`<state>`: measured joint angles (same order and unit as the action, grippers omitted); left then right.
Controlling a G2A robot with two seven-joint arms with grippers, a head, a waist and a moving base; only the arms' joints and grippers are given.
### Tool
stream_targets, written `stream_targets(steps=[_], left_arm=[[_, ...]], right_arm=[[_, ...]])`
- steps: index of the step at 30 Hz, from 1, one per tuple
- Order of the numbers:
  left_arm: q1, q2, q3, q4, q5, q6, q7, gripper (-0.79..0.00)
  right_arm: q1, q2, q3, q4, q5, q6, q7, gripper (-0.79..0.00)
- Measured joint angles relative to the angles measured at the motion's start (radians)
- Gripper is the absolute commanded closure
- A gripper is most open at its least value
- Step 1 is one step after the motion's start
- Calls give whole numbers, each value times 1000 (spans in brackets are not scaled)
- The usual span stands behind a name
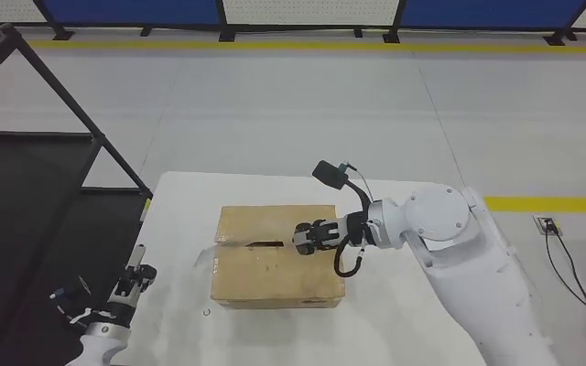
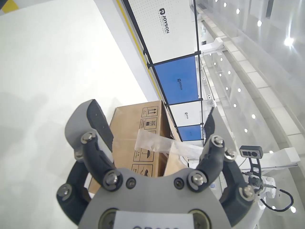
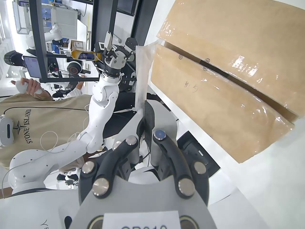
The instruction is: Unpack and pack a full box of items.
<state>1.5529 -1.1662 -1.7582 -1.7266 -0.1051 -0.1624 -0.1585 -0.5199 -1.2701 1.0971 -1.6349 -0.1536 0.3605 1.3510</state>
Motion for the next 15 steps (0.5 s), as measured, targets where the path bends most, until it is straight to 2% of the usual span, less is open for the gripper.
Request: stream_targets(steps=[7, 10, 15], left_arm=[[3, 3, 4, 2, 33, -23, -1, -785], [1, 7, 17, 38, 220, -100, 30, -785], [-26, 9, 47, 117, 558, -234, 175, -785]], right_arm=[[-10, 0, -1, -2, 6, -5, -13, 0], [-26, 1, 2, 0, 40, -7, -38, 0], [-19, 4, 10, 29, 109, 2, -22, 0]])
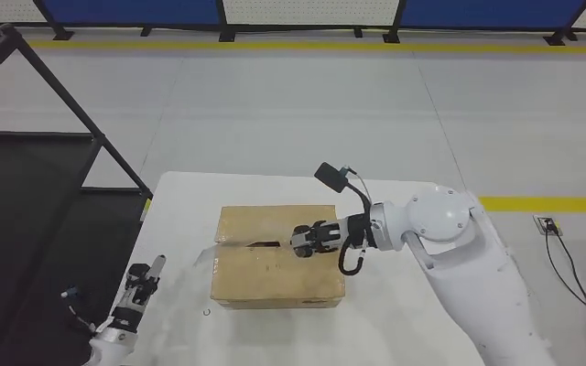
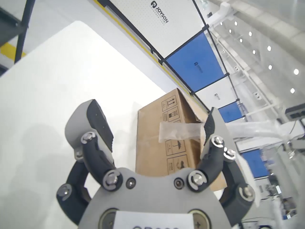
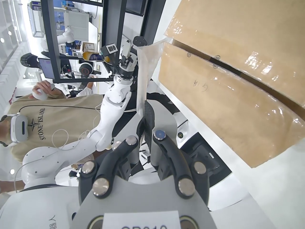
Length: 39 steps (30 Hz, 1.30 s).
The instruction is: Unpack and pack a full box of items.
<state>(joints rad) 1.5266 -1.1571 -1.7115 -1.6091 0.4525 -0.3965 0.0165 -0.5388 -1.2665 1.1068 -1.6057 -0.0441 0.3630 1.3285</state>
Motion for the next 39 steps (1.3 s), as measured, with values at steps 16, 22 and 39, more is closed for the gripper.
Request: stream_targets(steps=[16, 22, 39], left_arm=[[-118, 11, 92, 197, 787, -35, 352, -785], [-118, 11, 92, 196, 785, -35, 352, -785], [-184, -3, 196, 234, 931, 89, 435, -785]], right_arm=[[32, 4, -2, 83, 171, -3, 32, 0], [31, 4, -2, 82, 171, -4, 33, 0], [50, 6, -24, 143, 383, 4, 85, 0]])
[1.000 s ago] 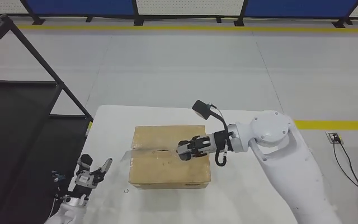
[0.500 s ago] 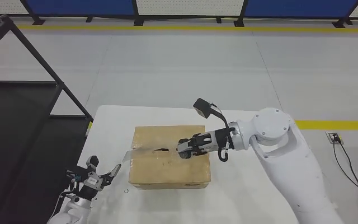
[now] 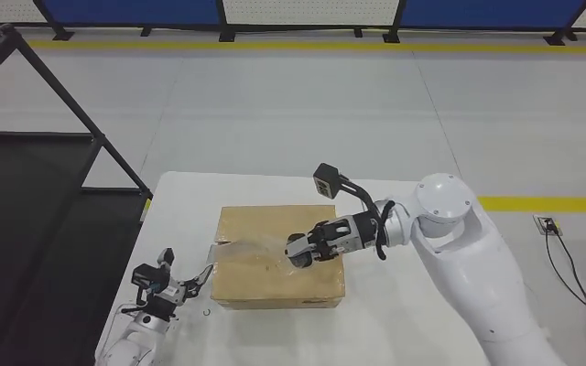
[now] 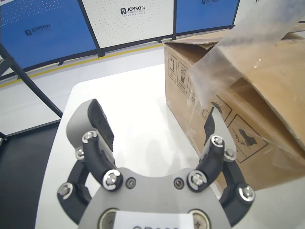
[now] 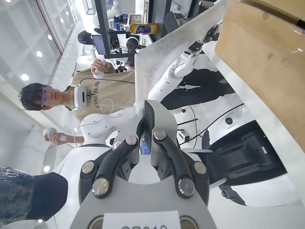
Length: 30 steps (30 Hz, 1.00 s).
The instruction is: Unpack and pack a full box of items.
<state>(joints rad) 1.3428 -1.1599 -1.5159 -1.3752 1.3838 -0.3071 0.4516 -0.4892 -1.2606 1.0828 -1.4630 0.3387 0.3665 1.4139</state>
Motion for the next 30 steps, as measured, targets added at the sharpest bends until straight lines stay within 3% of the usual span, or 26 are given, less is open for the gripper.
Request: stream_targets(steps=[12, 20, 30], left_arm=[[11, 2, -37, -3, -44, -17, 185, -785], [3, -4, -48, -21, -98, 27, 151, -785], [7, -5, -48, -75, -88, 32, 128, -785]], right_arm=[[47, 2, -53, 66, 61, 32, 8, 0], [87, 19, -137, 108, 150, 7, 32, 0], [130, 79, -257, 125, 247, 92, -52, 0]])
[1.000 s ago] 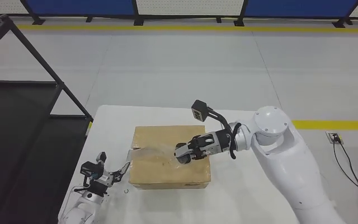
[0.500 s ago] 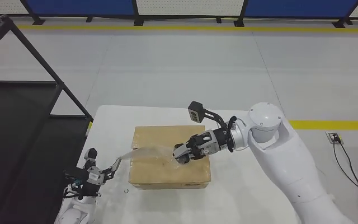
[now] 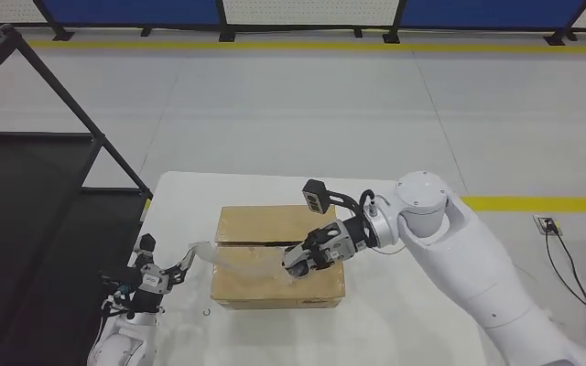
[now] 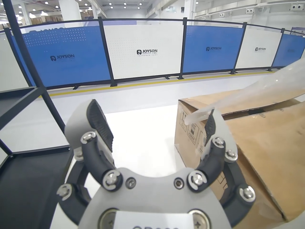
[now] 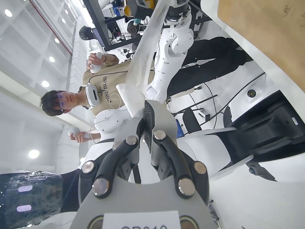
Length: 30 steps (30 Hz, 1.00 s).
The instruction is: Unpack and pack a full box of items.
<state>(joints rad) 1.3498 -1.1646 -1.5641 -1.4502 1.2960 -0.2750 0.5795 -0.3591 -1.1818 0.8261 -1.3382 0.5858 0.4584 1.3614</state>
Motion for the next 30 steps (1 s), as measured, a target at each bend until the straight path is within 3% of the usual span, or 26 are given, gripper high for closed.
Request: stream_targets(steps=[11, 22, 30], left_arm=[[17, 2, -32, -22, -6, 6, 24, -785], [14, 2, -38, -26, 14, 6, 9, -785], [67, 7, -74, -21, 46, 7, 69, -785]], right_arm=[[6, 72, -46, -23, 175, 141, -141, 0], [68, 169, -265, -87, 396, 275, -275, 0], [140, 234, -365, -113, 487, 239, -239, 0]])
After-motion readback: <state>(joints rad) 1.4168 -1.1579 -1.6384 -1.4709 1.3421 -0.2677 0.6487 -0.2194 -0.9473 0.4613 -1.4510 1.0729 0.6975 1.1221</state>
